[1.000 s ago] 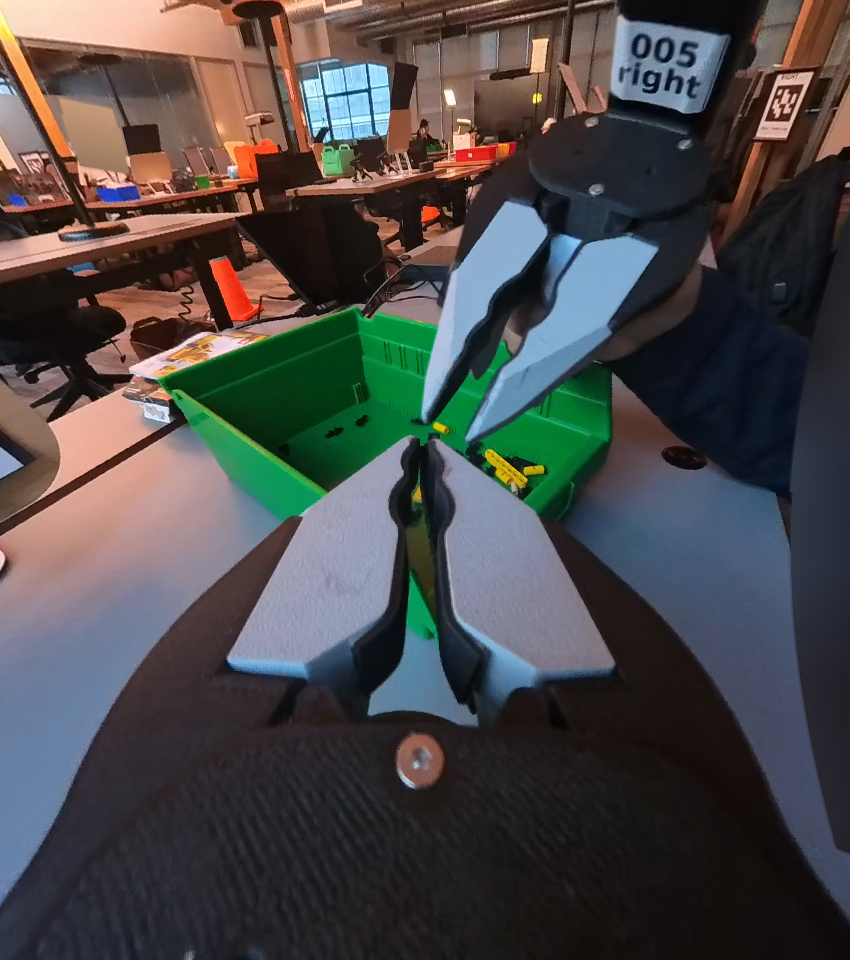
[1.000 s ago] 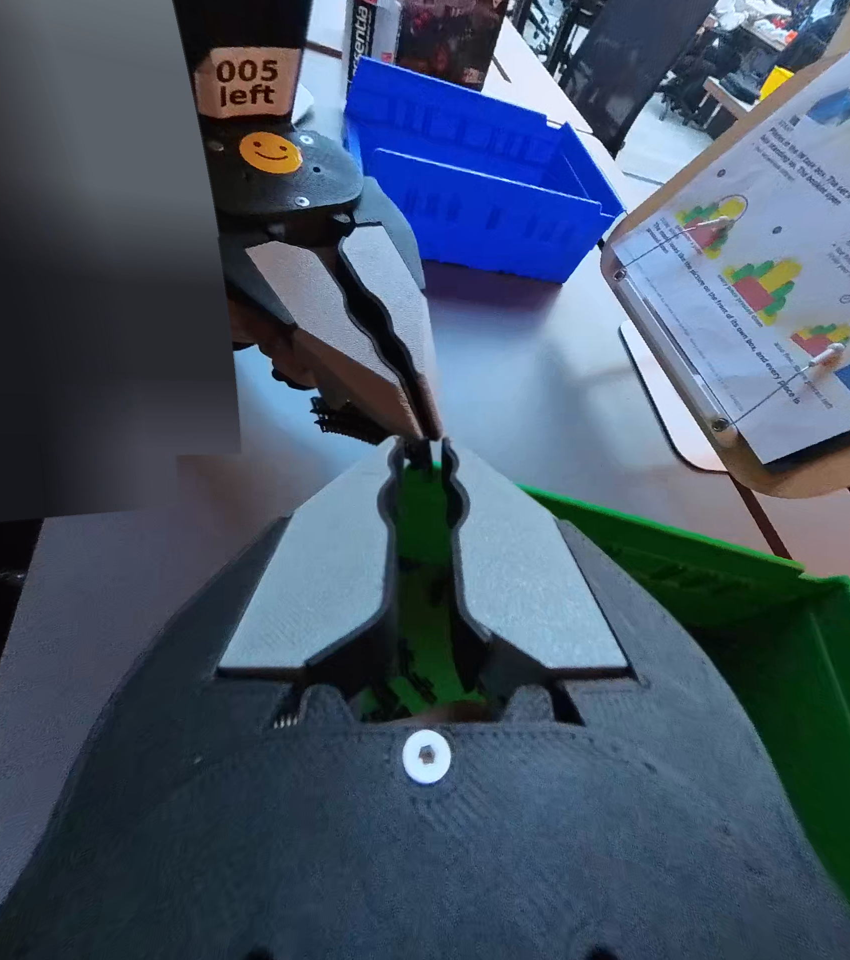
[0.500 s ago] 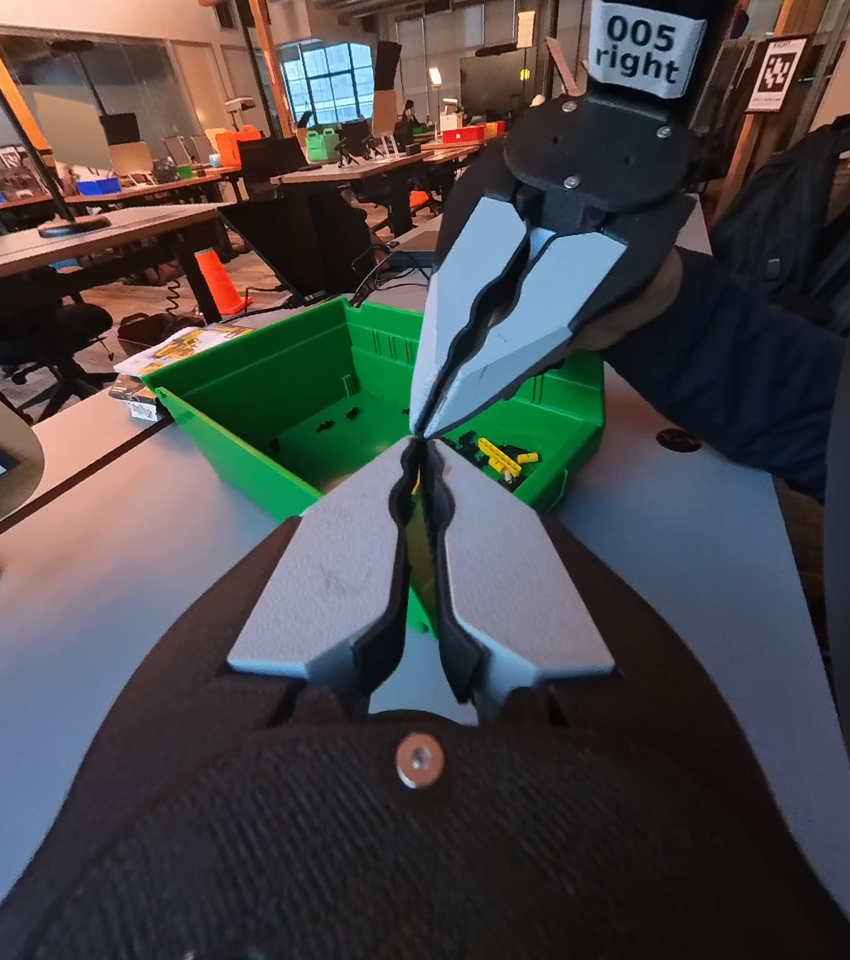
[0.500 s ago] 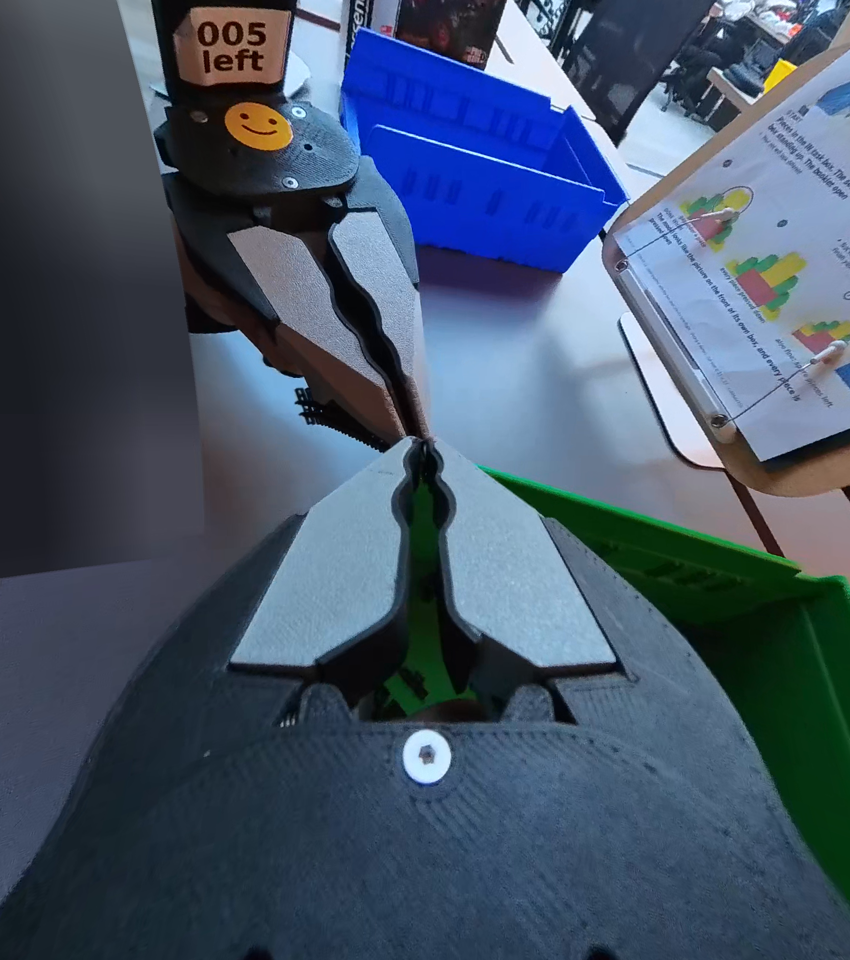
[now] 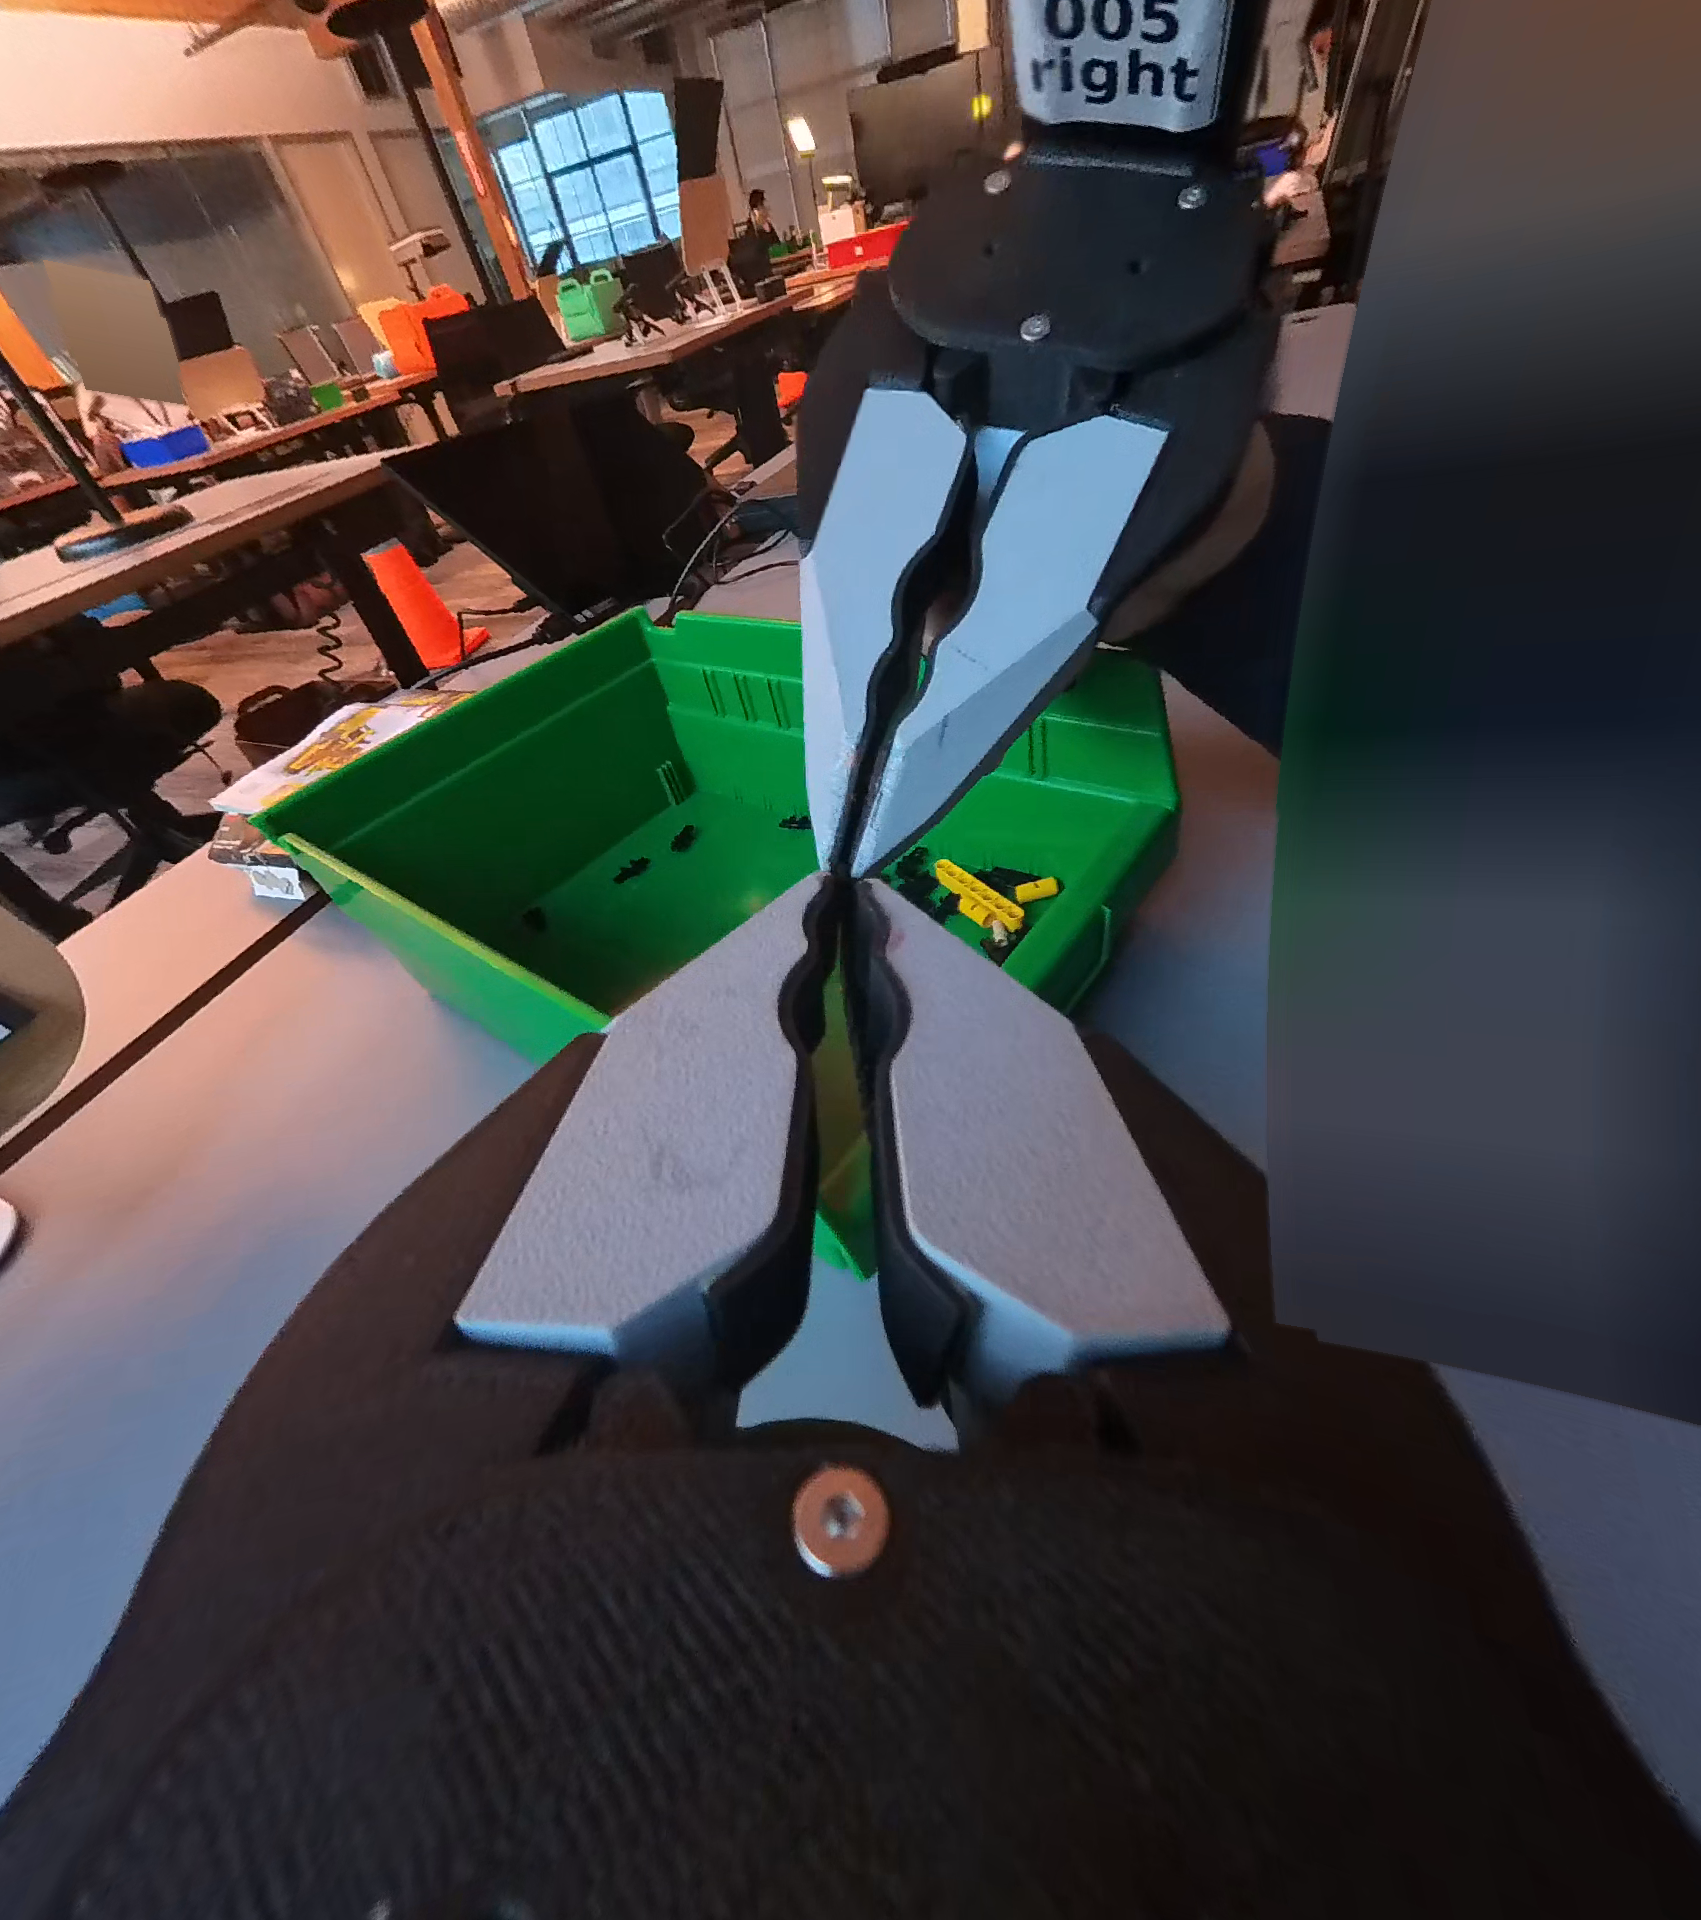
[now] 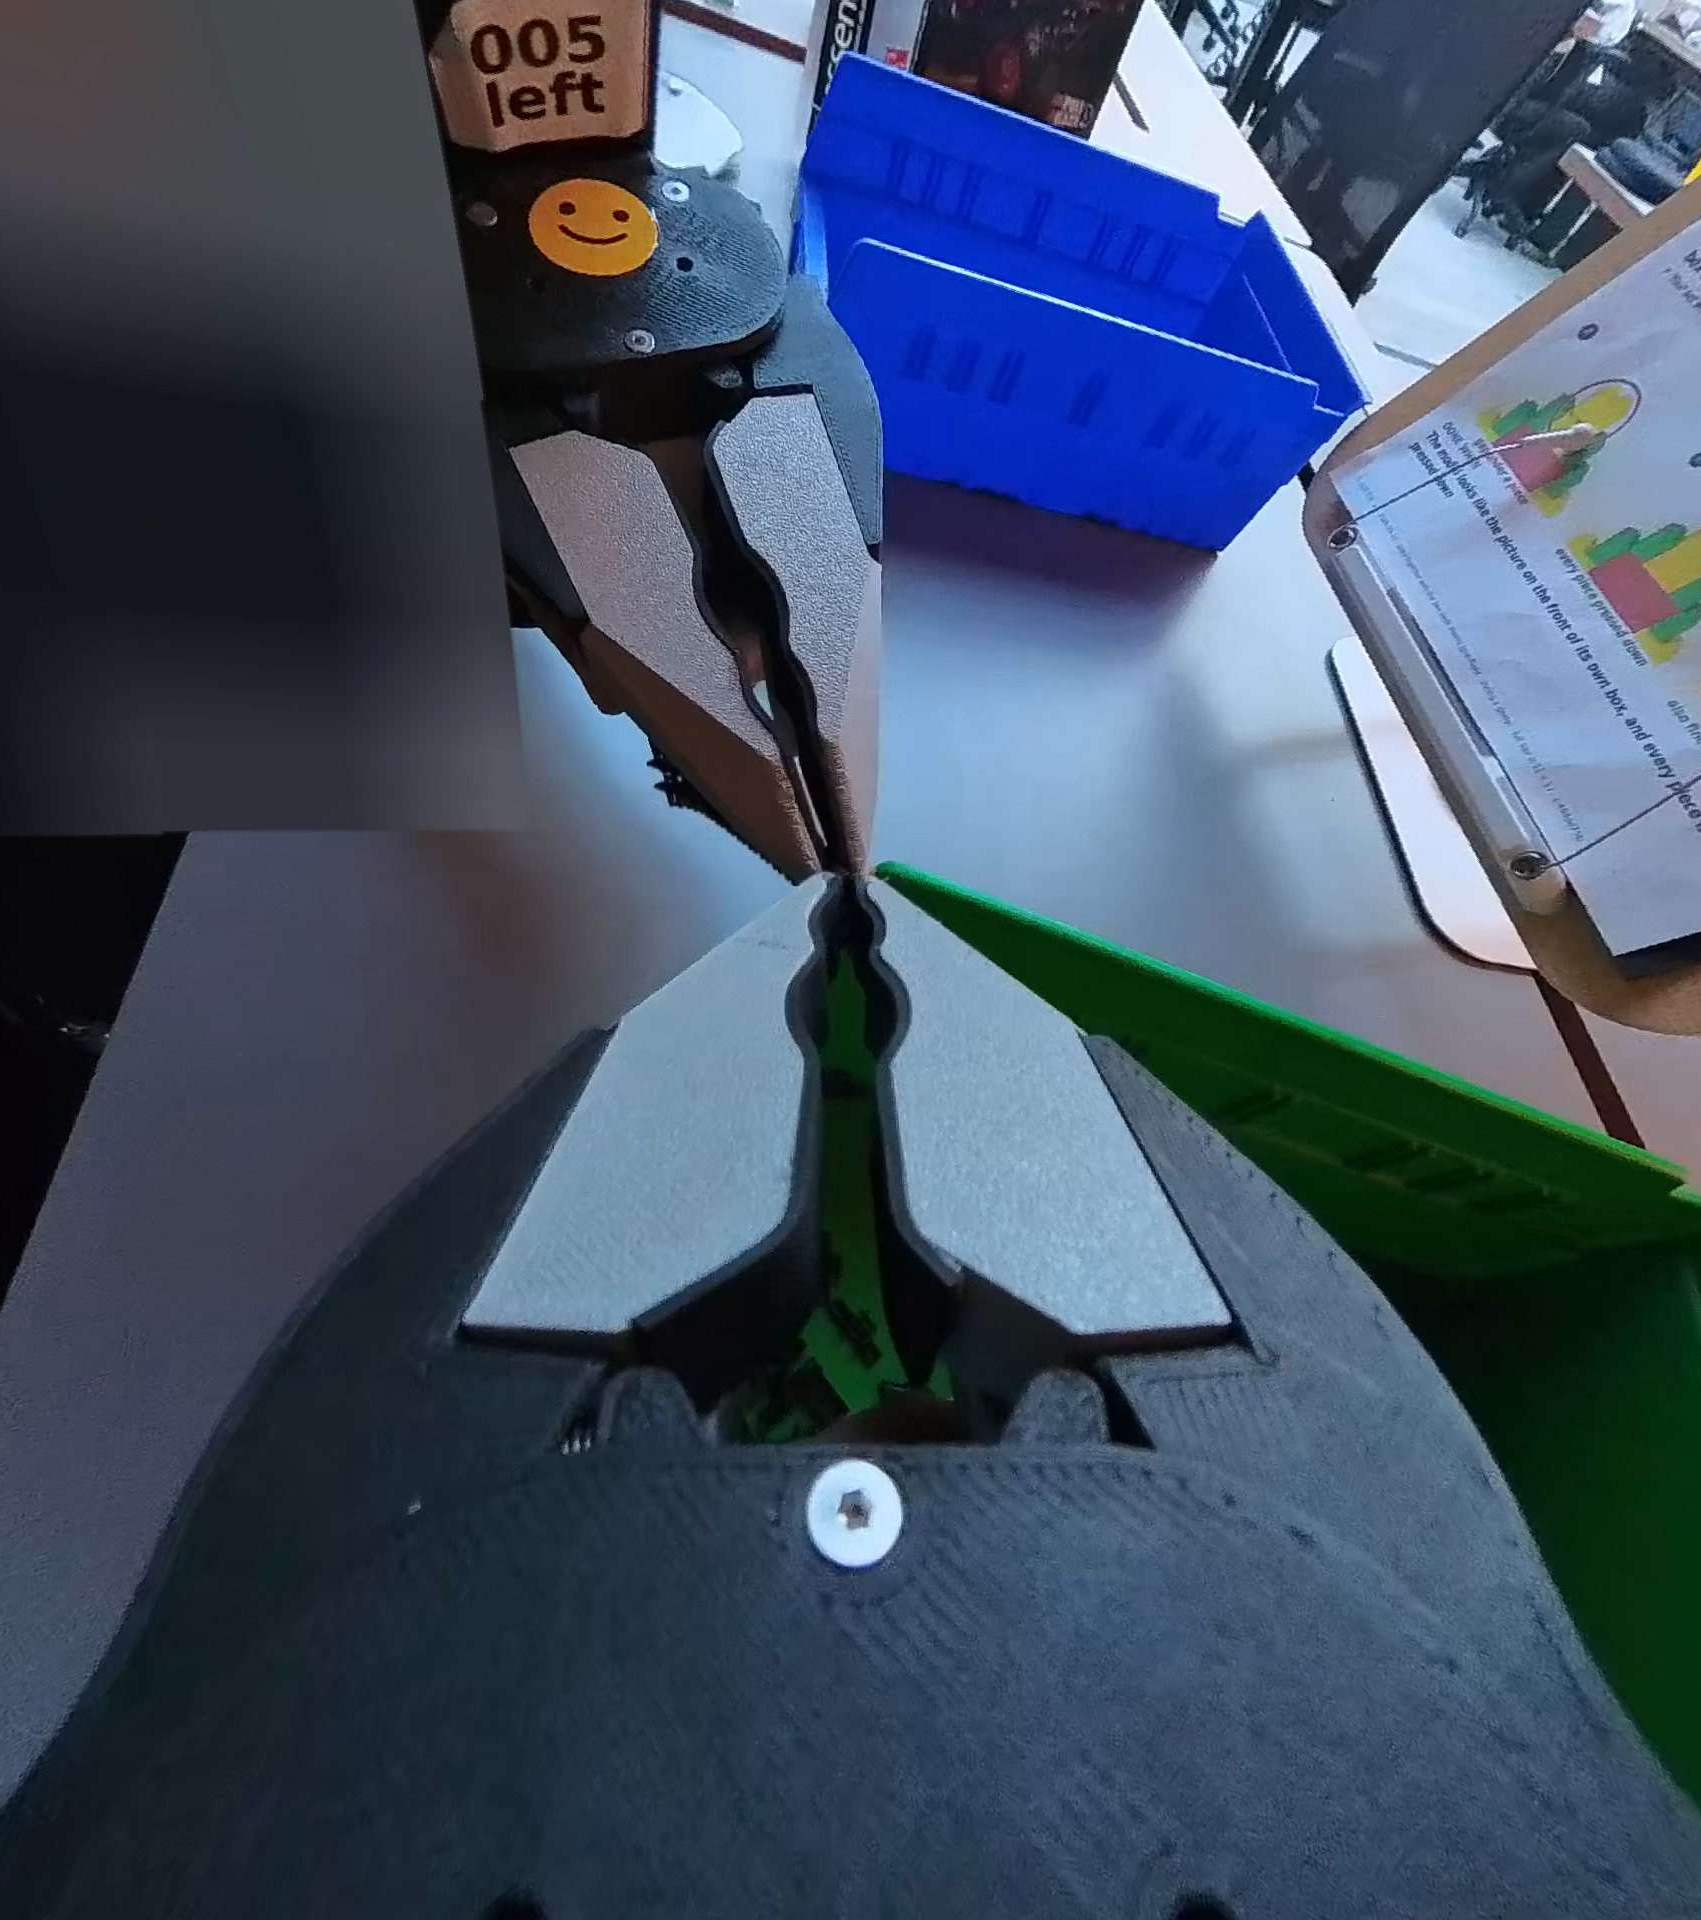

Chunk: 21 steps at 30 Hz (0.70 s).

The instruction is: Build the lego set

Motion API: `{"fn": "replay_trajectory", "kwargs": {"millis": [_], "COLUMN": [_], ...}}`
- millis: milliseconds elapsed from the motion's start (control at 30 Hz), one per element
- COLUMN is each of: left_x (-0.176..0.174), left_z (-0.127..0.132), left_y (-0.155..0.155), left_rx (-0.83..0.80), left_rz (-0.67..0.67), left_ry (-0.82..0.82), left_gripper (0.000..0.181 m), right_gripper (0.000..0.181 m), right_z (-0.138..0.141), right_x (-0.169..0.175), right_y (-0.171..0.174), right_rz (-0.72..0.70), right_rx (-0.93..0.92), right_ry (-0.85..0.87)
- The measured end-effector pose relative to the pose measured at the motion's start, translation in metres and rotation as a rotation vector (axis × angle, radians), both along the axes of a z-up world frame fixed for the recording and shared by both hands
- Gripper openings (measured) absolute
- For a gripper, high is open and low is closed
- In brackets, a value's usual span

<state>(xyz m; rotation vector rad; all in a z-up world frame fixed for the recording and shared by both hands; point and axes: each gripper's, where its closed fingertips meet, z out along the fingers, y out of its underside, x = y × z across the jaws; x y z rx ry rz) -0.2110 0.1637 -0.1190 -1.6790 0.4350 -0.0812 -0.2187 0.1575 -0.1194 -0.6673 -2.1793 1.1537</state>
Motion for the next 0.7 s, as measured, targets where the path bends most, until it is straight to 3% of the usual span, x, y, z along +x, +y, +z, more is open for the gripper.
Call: {"fn": "replay_trajectory", "kwargs": {"millis": [333,600,700], "left_x": [-0.006,-0.011,-0.008], "left_z": [0.003,0.002,0.003], "left_y": [0.000,0.001,0.000], "left_rx": [0.007,-0.012,-0.008], "left_rz": [0.025,0.050,0.041], "left_ry": [-0.020,-0.053,-0.039], "left_gripper": [0.000,0.000,0.000], "right_gripper": [0.001,0.016,0.008], "right_z": [-0.001,-0.006,-0.010], "right_x": [-0.002,-0.005,-0.010], "right_y": [-0.001,-0.004,0.001], "right_rz": [-0.018,-0.030,-0.065], "right_rx": [0.034,0.054,0.086], "right_ry": [0.014,0.006,0.007]}}
